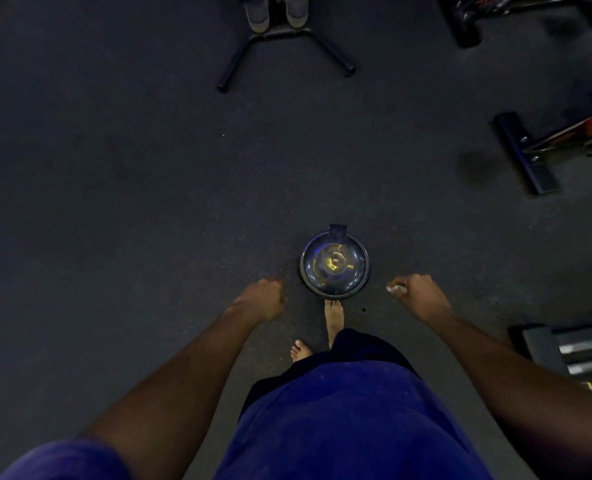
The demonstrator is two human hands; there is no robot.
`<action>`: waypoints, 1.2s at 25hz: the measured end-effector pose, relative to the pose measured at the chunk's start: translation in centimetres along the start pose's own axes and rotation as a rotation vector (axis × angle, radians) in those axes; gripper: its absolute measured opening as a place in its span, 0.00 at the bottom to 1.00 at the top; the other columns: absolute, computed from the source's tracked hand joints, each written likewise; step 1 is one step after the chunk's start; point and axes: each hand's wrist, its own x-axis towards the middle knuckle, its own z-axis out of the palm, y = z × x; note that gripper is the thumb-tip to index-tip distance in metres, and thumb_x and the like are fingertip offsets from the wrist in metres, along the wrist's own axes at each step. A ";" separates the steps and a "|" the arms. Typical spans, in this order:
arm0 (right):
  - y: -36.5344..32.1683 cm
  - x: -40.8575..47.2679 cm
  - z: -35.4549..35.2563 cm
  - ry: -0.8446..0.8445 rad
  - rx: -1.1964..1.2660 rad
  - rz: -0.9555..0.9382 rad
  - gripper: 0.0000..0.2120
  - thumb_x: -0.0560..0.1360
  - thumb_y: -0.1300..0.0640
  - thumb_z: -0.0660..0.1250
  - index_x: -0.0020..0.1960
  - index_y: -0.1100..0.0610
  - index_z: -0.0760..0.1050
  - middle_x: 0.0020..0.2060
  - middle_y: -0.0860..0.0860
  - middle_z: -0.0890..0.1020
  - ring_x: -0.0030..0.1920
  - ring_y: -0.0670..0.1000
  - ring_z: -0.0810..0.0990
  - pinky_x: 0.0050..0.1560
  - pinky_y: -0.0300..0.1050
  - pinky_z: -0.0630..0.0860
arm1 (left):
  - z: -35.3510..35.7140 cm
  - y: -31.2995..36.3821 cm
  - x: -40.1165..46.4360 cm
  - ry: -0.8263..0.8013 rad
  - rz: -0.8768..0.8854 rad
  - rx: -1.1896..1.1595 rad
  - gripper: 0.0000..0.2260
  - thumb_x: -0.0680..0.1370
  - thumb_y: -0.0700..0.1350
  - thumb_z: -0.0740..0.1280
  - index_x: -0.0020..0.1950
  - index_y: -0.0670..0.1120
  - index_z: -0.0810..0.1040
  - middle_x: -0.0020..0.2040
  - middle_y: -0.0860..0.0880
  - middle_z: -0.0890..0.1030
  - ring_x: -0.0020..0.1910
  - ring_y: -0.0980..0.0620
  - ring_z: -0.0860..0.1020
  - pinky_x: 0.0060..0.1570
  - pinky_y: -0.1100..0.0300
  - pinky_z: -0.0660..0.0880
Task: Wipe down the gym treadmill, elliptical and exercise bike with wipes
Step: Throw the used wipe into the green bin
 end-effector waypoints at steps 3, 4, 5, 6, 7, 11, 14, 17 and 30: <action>-0.9 -0.5 1.1 0.002 0.000 -0.035 0.12 0.78 0.61 0.68 0.61 0.57 0.82 0.57 0.58 0.84 0.58 0.59 0.82 0.57 0.47 0.76 | -0.5 0.3 0.5 0.002 0.022 0.029 0.18 0.85 0.47 0.60 0.71 0.39 0.70 0.69 0.37 0.73 0.67 0.39 0.73 0.61 0.53 0.71; -1.1 -0.6 1.4 0.001 0.006 -0.057 0.13 0.78 0.63 0.67 0.61 0.59 0.82 0.58 0.58 0.82 0.59 0.60 0.81 0.59 0.48 0.76 | -0.7 0.5 0.5 -0.005 0.028 0.031 0.18 0.85 0.47 0.60 0.72 0.39 0.69 0.70 0.38 0.73 0.68 0.39 0.73 0.61 0.53 0.71; -1.3 -0.6 1.7 -0.009 0.008 -0.070 0.14 0.77 0.64 0.67 0.62 0.60 0.81 0.59 0.59 0.80 0.59 0.60 0.80 0.60 0.48 0.75 | -0.7 0.6 0.6 0.001 0.047 0.032 0.19 0.84 0.47 0.60 0.73 0.40 0.69 0.70 0.38 0.73 0.68 0.39 0.73 0.62 0.52 0.71; -1.5 -0.7 1.9 -0.019 0.009 -0.076 0.14 0.77 0.65 0.66 0.62 0.60 0.81 0.60 0.59 0.77 0.59 0.59 0.79 0.60 0.47 0.74 | -0.7 0.6 0.7 0.006 0.066 0.026 0.20 0.84 0.47 0.61 0.74 0.41 0.68 0.70 0.38 0.73 0.68 0.39 0.73 0.62 0.52 0.71; -1.7 -0.7 2.1 -0.029 0.005 -0.078 0.14 0.78 0.65 0.66 0.62 0.61 0.81 0.59 0.59 0.75 0.58 0.59 0.78 0.60 0.46 0.73 | -0.6 0.7 0.7 0.004 0.082 0.024 0.21 0.83 0.47 0.61 0.75 0.42 0.68 0.70 0.38 0.73 0.67 0.39 0.74 0.62 0.51 0.72; -2.3 -0.9 2.0 0.012 0.032 -0.131 0.14 0.77 0.67 0.65 0.60 0.58 0.82 0.55 0.57 0.77 0.54 0.58 0.79 0.56 0.48 0.75 | -0.3 1.1 0.6 -0.006 0.107 0.000 0.22 0.83 0.46 0.62 0.76 0.42 0.68 0.69 0.38 0.74 0.66 0.40 0.75 0.61 0.51 0.73; -2.6 -1.1 1.9 0.037 0.056 -0.126 0.12 0.75 0.66 0.68 0.57 0.58 0.82 0.53 0.54 0.82 0.54 0.55 0.80 0.53 0.45 0.74 | -0.2 1.3 0.3 0.003 0.127 0.002 0.21 0.84 0.47 0.62 0.76 0.43 0.67 0.69 0.39 0.74 0.66 0.40 0.75 0.61 0.52 0.72; -2.3 -0.9 2.5 0.022 0.072 -0.087 0.09 0.74 0.63 0.71 0.54 0.57 0.82 0.50 0.53 0.83 0.54 0.54 0.79 0.52 0.47 0.75 | 1.0 1.3 0.7 -0.027 0.089 -0.038 0.18 0.85 0.47 0.61 0.73 0.42 0.69 0.67 0.39 0.75 0.64 0.41 0.75 0.59 0.52 0.73; 7.4 11.8 18.9 0.098 0.238 0.135 0.04 0.73 0.64 0.70 0.44 0.56 0.81 0.41 0.53 0.85 0.44 0.55 0.83 0.39 0.39 0.71 | 19.7 -0.3 25.6 -0.137 -0.235 -0.644 0.27 0.80 0.51 0.67 0.77 0.43 0.67 0.73 0.39 0.74 0.69 0.40 0.75 0.67 0.46 0.73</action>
